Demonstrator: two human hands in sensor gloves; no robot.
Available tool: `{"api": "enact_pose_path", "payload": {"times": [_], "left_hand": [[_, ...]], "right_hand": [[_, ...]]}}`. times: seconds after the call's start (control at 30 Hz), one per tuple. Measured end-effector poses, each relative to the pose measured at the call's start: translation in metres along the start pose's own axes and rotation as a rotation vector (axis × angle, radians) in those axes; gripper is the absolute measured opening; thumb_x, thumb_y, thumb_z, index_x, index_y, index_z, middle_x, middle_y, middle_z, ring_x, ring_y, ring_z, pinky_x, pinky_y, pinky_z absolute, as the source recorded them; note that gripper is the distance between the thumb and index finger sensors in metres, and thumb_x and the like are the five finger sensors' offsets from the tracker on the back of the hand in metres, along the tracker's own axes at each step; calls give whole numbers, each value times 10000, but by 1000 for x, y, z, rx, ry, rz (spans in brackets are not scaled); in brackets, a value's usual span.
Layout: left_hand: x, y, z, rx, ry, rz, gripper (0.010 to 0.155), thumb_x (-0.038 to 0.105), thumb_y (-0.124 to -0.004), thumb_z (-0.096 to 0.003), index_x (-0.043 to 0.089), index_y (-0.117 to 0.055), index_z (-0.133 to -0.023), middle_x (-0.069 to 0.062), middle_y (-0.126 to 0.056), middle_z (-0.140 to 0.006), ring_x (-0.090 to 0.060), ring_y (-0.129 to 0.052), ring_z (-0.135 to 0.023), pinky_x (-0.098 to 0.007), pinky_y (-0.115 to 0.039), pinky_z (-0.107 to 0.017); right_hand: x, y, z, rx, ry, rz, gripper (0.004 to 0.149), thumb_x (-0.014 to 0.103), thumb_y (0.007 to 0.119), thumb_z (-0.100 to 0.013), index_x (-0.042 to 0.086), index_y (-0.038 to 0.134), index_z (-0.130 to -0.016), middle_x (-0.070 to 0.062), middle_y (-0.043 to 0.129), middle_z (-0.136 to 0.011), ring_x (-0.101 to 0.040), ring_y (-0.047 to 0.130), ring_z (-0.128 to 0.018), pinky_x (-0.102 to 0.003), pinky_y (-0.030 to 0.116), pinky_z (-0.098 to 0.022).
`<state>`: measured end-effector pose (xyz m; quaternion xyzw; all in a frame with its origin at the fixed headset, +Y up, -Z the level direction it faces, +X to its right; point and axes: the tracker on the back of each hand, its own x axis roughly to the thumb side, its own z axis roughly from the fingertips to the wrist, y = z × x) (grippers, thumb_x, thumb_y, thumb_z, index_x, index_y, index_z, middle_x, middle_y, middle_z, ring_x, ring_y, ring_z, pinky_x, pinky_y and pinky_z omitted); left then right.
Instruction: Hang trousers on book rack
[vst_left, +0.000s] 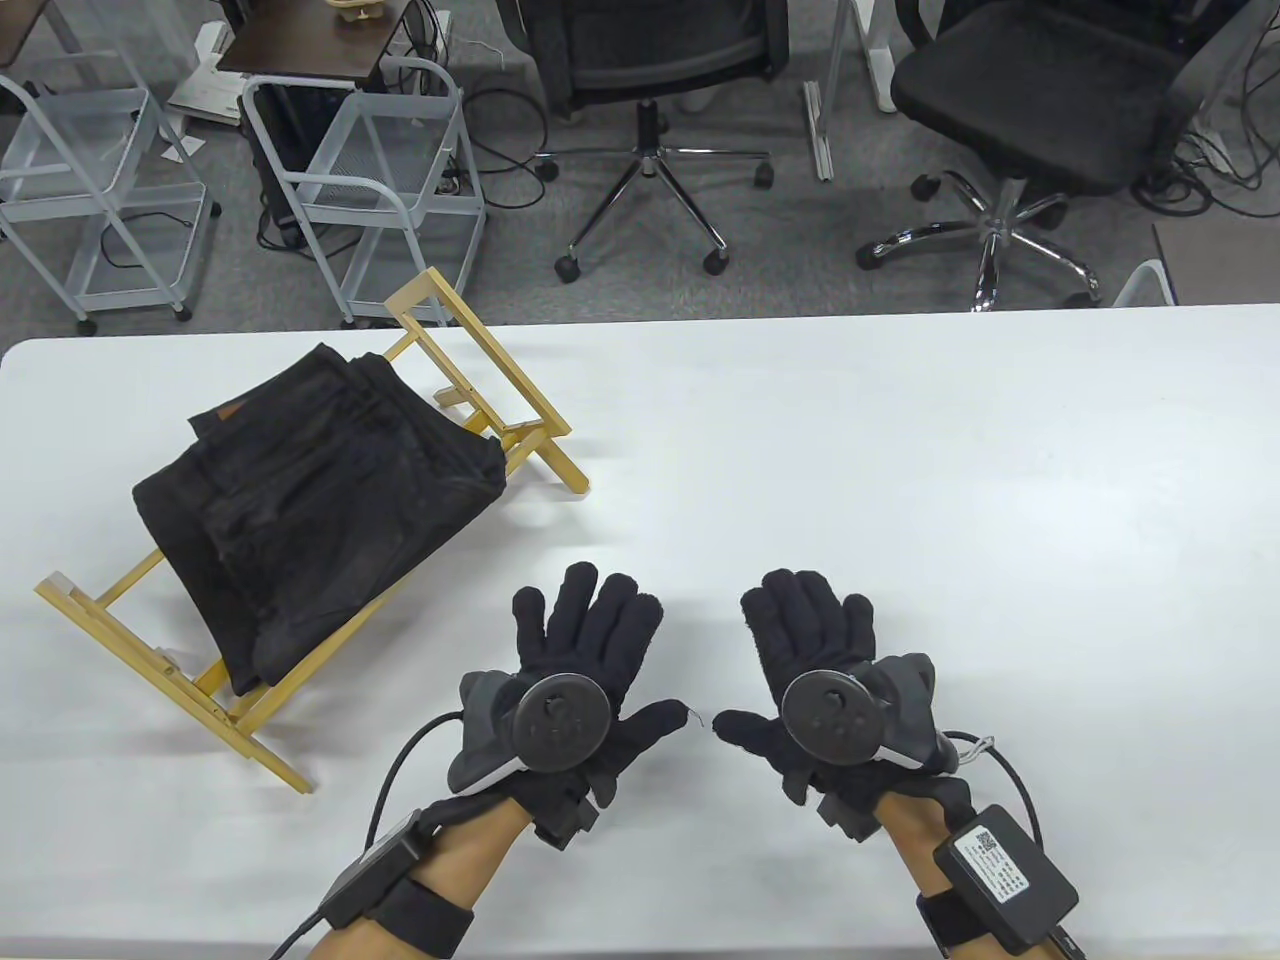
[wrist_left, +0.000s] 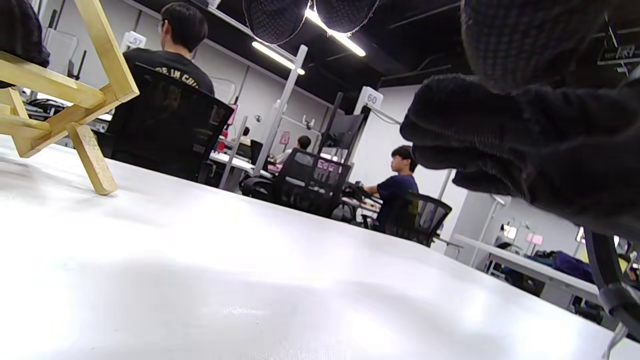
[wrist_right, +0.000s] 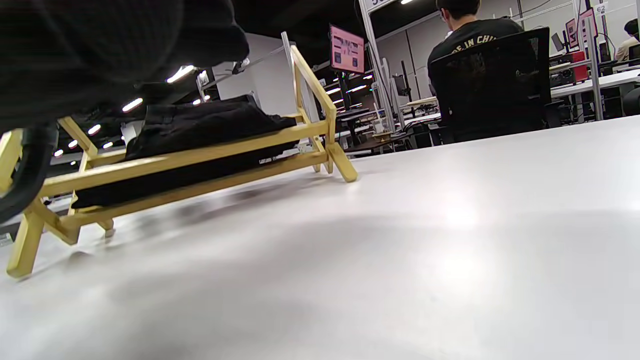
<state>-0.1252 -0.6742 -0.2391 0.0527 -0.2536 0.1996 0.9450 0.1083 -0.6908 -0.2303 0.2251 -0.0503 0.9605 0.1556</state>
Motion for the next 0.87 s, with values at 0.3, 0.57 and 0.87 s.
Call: {"api": "enact_pose_path", "payload": {"times": [0.3,0.57,0.87], "left_hand": [[1,-6,1,-35,-10,-3,906,689,-753,-352,251,-408,-1065,-68,-464,-1191,-390,-283,-1138,-684,-139,-707],[4,-9,3,-56,-10,-12,903,686,-754,-353,250,-409,-1065,-69,-463,-1191,-388,-280,-1138,-684,-137,-708],[4,-11,3,-62,-2,-2,898,685,-754,-353,249,-419,-1063,-72,-472,-1188,-391,-286,-1136,-685,-139,-706]], "right_hand": [[9,4,1,18,-23,4,1033,622,782,-341,34,255,-1007,-284,255,-1090,-596,357,-965,-796,346,-581],[12,7,2,43,-32,-3,1027,616,780,-346,24,259,-1004,-291,267,-1085,-602,386,-953,-789,381,-578],[11,11,2,79,-13,-32,1019,616,776,-351,21,267,-1003,-296,272,-1081,-601,415,-947,-780,415,-578]]}}
